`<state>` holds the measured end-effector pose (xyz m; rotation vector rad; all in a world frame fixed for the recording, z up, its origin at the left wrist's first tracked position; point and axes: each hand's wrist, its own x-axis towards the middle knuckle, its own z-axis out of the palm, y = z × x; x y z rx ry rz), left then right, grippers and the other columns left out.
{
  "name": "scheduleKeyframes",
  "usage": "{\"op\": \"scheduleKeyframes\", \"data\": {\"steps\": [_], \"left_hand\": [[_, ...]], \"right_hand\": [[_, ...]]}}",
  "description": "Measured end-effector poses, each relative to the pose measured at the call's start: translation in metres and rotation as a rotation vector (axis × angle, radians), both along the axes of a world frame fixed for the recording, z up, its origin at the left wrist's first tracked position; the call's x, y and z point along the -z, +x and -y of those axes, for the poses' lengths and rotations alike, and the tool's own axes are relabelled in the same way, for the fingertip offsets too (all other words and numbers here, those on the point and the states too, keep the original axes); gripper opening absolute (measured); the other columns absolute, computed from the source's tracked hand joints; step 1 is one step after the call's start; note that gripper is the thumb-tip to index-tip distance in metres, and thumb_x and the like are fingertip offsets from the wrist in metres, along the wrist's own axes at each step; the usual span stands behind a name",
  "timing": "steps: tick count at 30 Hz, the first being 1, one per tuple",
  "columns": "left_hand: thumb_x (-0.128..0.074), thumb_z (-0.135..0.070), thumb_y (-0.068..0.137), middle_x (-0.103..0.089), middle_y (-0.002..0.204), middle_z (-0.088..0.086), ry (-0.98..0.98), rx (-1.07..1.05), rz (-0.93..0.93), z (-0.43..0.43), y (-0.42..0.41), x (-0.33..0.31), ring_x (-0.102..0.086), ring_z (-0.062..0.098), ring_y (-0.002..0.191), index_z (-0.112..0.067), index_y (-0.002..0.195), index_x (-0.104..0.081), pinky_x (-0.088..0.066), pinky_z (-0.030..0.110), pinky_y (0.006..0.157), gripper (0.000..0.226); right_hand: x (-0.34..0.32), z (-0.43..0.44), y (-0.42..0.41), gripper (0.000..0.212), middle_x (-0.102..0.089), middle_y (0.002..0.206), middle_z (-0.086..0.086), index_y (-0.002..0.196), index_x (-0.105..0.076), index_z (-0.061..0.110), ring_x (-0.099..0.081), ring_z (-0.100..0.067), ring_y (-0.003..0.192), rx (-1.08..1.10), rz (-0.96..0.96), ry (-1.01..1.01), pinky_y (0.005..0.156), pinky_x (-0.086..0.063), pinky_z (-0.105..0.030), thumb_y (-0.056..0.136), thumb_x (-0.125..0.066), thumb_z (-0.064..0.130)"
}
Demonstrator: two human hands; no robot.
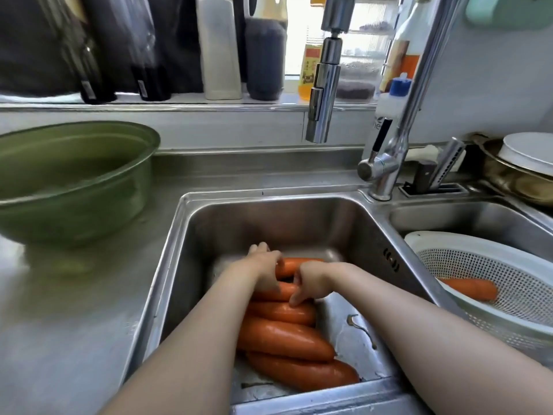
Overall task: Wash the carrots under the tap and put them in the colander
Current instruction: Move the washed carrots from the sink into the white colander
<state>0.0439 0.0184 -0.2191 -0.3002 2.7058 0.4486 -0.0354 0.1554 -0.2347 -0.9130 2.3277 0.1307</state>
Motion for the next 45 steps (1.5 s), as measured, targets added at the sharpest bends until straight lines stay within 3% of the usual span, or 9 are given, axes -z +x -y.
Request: {"op": "scheduleKeyframes", "data": {"steps": [6,10,15,18,23,27,31,41,45], "left_hand": [[-0.084,-0.036,0.082,-0.039,0.140,0.000,0.002,0.036,-0.002,0.007,0.007,-0.010,-0.037,0.025,0.133,-0.037,0.143,-0.053,-0.042,0.044,0.111,0.069],[-0.079,-0.029,0.088,-0.058,0.132,-0.007,0.174,0.035,-0.128,0.007,0.009,-0.036,-0.055,0.016,0.114,-0.040,0.136,-0.057,-0.047,0.033,0.094,0.054],[-0.077,-0.038,0.091,-0.061,0.118,-0.010,0.258,0.042,-0.290,-0.029,0.004,-0.075,-0.059,0.007,0.101,-0.033,0.129,-0.056,-0.052,0.030,0.088,0.044],[-0.073,-0.039,0.094,-0.059,0.119,-0.006,0.209,0.130,-0.363,-0.065,-0.007,-0.094,-0.058,0.010,0.103,-0.027,0.132,-0.060,-0.049,0.030,0.092,0.042],[-0.074,-0.040,0.093,-0.055,0.119,-0.002,0.179,0.229,-0.464,-0.126,-0.042,-0.122,-0.057,0.017,0.107,-0.028,0.131,-0.066,-0.045,0.034,0.092,0.041],[-0.080,-0.035,0.088,-0.061,0.119,0.001,0.208,0.260,-0.564,-0.181,-0.074,-0.132,-0.060,0.018,0.107,-0.021,0.124,-0.068,-0.049,0.031,0.094,0.040],[-0.079,-0.031,0.088,-0.065,0.119,-0.004,0.161,0.349,-0.407,-0.227,-0.098,-0.119,-0.062,0.017,0.108,-0.022,0.123,-0.067,-0.049,0.028,0.091,0.038],[-0.073,-0.046,0.084,-0.071,0.109,-0.008,-0.026,0.472,-0.088,-0.274,-0.115,-0.066,-0.067,0.019,0.100,-0.039,0.108,-0.075,-0.059,0.040,0.093,0.026],[-0.069,-0.040,0.091,-0.072,0.120,-0.008,-0.052,0.464,-0.240,-0.268,-0.116,-0.062,-0.063,0.018,0.113,-0.034,0.113,-0.075,-0.049,0.036,0.103,0.024]], "right_hand": [[-0.021,-0.007,-0.001,0.033,-0.073,0.103,-0.005,0.130,-0.064,0.018,-0.060,-0.019,0.081,0.072,0.148,-0.171,0.071,-0.049,-0.029,0.101,-0.063,0.033],[-0.063,-0.023,-0.003,0.027,-0.067,0.087,-0.006,0.116,-0.068,0.015,-0.055,-0.020,0.076,0.182,0.155,-0.319,0.066,-0.044,-0.032,0.098,-0.061,0.033],[-0.128,-0.069,-0.011,0.041,-0.067,0.089,0.001,0.115,-0.069,0.023,-0.063,-0.014,0.073,0.139,-0.023,-0.339,0.065,-0.053,-0.027,0.083,-0.082,0.045],[-0.154,-0.107,-0.016,0.047,-0.062,0.094,0.015,0.123,-0.063,0.032,-0.057,0.000,0.079,0.076,-0.132,-0.387,0.069,-0.046,-0.022,0.082,-0.084,0.040],[-0.164,-0.180,-0.036,0.047,-0.064,0.108,0.007,0.113,-0.056,0.037,-0.063,-0.011,0.084,0.170,-0.217,-0.403,0.060,-0.052,-0.029,0.078,-0.088,0.035],[-0.174,-0.243,-0.044,0.049,-0.063,0.121,0.007,0.135,-0.056,0.032,-0.064,-0.013,0.096,0.252,-0.184,-0.383,0.080,-0.055,-0.031,0.091,-0.077,0.029],[-0.152,-0.292,-0.060,0.046,-0.068,0.122,0.008,0.138,-0.061,0.034,-0.068,-0.014,0.103,0.296,-0.183,-0.162,0.096,-0.057,-0.038,0.093,-0.072,0.034],[-0.080,-0.314,-0.063,0.048,-0.066,0.134,0.002,0.138,-0.065,0.029,-0.063,-0.024,0.118,0.306,-0.098,0.045,0.103,-0.053,-0.041,0.091,-0.074,0.024],[-0.070,-0.311,-0.064,0.041,-0.068,0.129,0.001,0.128,-0.070,0.031,-0.065,-0.023,0.114,0.359,-0.107,-0.039,0.103,-0.054,-0.040,0.089,-0.074,0.020]]}}
